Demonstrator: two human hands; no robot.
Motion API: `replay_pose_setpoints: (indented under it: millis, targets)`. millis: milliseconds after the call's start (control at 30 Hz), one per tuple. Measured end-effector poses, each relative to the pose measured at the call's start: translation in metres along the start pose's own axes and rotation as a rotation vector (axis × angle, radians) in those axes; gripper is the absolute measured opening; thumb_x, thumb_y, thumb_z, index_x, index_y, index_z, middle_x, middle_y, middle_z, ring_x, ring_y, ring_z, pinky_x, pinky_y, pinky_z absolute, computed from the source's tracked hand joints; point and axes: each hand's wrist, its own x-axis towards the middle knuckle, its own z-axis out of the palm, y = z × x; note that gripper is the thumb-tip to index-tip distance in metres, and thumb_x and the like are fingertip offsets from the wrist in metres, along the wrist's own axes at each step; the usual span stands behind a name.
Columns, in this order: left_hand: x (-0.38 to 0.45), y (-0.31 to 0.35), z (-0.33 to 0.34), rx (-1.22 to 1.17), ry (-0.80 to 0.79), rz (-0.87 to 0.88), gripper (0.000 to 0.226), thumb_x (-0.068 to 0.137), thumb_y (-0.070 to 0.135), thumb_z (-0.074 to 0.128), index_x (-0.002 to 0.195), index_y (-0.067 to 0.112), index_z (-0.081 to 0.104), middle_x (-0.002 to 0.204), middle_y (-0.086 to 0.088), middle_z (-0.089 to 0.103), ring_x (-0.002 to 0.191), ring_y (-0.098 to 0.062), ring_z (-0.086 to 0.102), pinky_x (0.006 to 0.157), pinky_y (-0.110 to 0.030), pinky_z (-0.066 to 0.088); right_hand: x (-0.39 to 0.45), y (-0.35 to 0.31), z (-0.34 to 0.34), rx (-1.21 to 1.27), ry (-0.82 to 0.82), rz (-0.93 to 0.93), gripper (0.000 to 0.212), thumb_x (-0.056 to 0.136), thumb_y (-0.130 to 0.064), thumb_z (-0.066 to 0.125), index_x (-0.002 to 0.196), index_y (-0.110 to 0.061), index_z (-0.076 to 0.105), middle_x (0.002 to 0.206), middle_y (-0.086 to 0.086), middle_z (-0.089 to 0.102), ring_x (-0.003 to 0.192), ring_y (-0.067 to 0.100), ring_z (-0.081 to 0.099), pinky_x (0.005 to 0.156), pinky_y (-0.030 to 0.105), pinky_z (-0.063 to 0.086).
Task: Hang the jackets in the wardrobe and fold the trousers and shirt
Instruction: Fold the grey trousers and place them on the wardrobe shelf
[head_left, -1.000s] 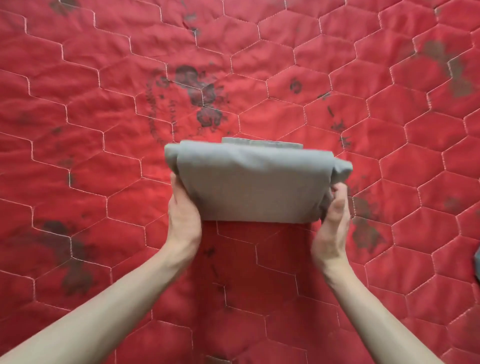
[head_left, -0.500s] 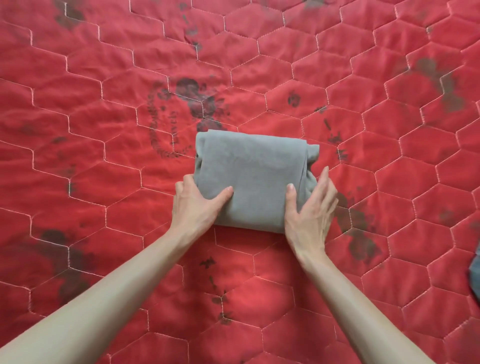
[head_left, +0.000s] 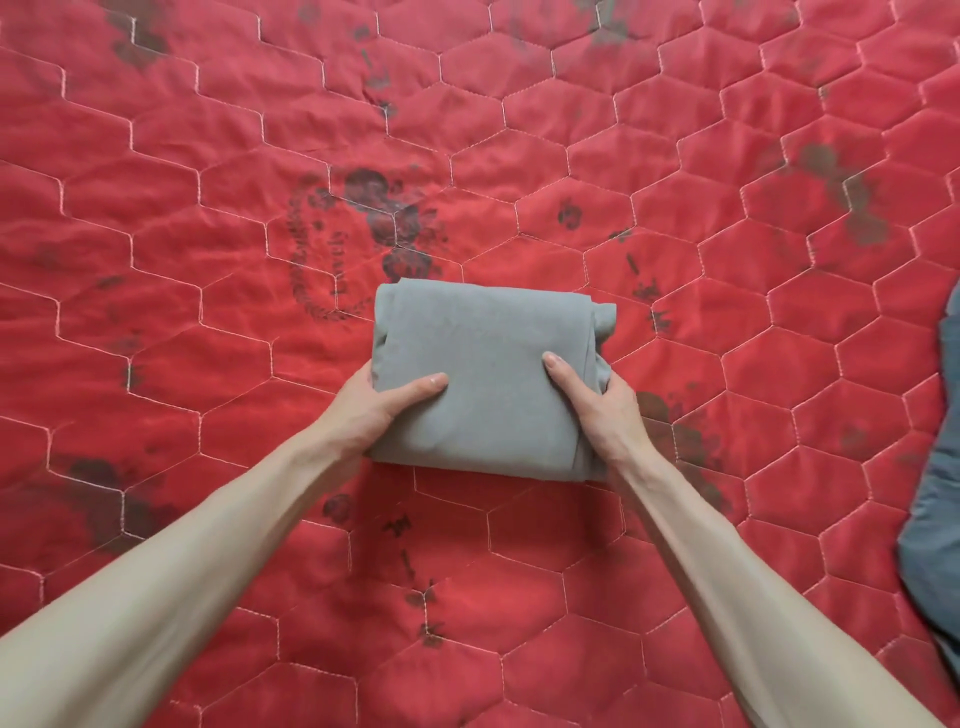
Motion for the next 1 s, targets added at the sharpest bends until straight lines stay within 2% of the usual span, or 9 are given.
replay_pose_setpoints:
  millis: [133,267,367,433,533,633,767,867,1000]
  targets:
    - [-0.024,0.004,0.001,-0.074,-0.028,0.024,0.066,0.072,0.035,0.090,0.132,0.028,0.063,0.123,0.006,0.076,0.113,-0.016,0.073,0.085,-0.027,0.060,-0.021,-0.006,-0.004,0.032,-0.002,-0.067,0.068,0.072,-0.066,0.082,0.127,-0.030,0.066,0.120,-0.013,0.076,0.113,0.007,0.071,0.101,0.039,0.055]
    - [-0.063,0.028,-0.008,-0.077,-0.118,-0.068,0.080,0.061,0.044,0.097,0.134,0.032,0.064,0.125,0.002,0.076,0.111,-0.019,0.075,0.081,-0.033,0.062,-0.062,-0.027,-0.016,0.129,-0.062,-0.096,0.062,0.076,-0.056,0.084,0.129,-0.032,0.062,0.121,-0.011,0.076,0.113,0.009,0.072,0.091,0.030,0.058]
    - [-0.102,0.050,-0.015,-0.149,-0.221,-0.270,0.075,0.044,0.061,0.099,0.109,0.029,0.082,0.114,-0.006,0.079,0.094,-0.024,0.079,0.071,-0.038,0.063,-0.097,-0.053,-0.028,0.179,-0.113,-0.121,0.057,0.081,-0.046,0.085,0.132,-0.030,0.063,0.125,-0.004,0.075,0.115,0.018,0.072,0.094,0.039,0.058]
    - [-0.125,0.059,-0.015,-0.243,-0.215,-0.291,0.077,0.039,0.058,0.101,0.105,0.024,0.084,0.112,-0.009,0.079,0.090,-0.026,0.079,0.069,-0.037,0.063,-0.125,-0.074,-0.034,0.169,-0.149,-0.150,0.052,0.080,-0.043,0.086,0.127,-0.034,0.066,0.125,-0.002,0.075,0.114,0.019,0.073,0.088,0.033,0.060]
    - [-0.169,0.076,-0.011,-0.348,-0.209,-0.253,0.074,0.047,0.045,0.100,0.112,0.015,0.082,0.118,-0.015,0.077,0.091,-0.029,0.078,0.076,-0.041,0.064,-0.167,-0.103,-0.046,0.154,-0.190,-0.160,0.057,0.074,-0.042,0.089,0.125,-0.032,0.065,0.123,-0.002,0.076,0.112,0.020,0.074,0.081,0.027,0.060]
    - [-0.227,0.096,-0.006,-0.373,-0.219,-0.201,0.074,0.051,0.041,0.101,0.116,0.012,0.080,0.121,-0.017,0.075,0.094,-0.030,0.077,0.075,-0.041,0.064,-0.209,-0.136,-0.064,0.150,-0.228,-0.163,0.067,0.068,-0.043,0.091,0.127,-0.035,0.061,0.121,-0.004,0.076,0.109,0.020,0.075,0.078,0.026,0.060]
    - [-0.308,0.128,0.004,-0.331,-0.160,-0.057,0.071,0.071,0.037,0.090,0.135,0.018,0.066,0.125,-0.013,0.075,0.105,-0.030,0.076,0.076,-0.038,0.062,-0.265,-0.193,-0.080,0.089,-0.236,-0.193,0.077,0.064,-0.065,0.089,0.129,-0.040,0.056,0.119,-0.014,0.075,0.105,0.010,0.075,0.073,0.020,0.059]
    - [-0.362,0.155,0.015,-0.322,-0.104,0.053,0.065,0.079,0.027,0.086,0.138,0.016,0.061,0.125,-0.011,0.075,0.111,-0.029,0.074,0.080,-0.034,0.062,-0.296,-0.240,-0.085,0.045,-0.191,-0.231,0.061,0.067,-0.074,0.082,0.115,-0.042,0.062,0.111,-0.015,0.077,0.099,0.008,0.076,0.069,0.020,0.059]
    - [-0.430,0.189,0.025,-0.386,-0.007,0.169,0.067,0.077,0.020,0.089,0.138,0.017,0.060,0.122,-0.012,0.076,0.106,-0.030,0.075,0.075,-0.037,0.063,-0.336,-0.282,-0.087,0.064,-0.117,-0.353,0.032,0.086,-0.061,0.077,0.103,-0.034,0.072,0.102,-0.011,0.079,0.088,0.003,0.073,0.070,0.019,0.055]
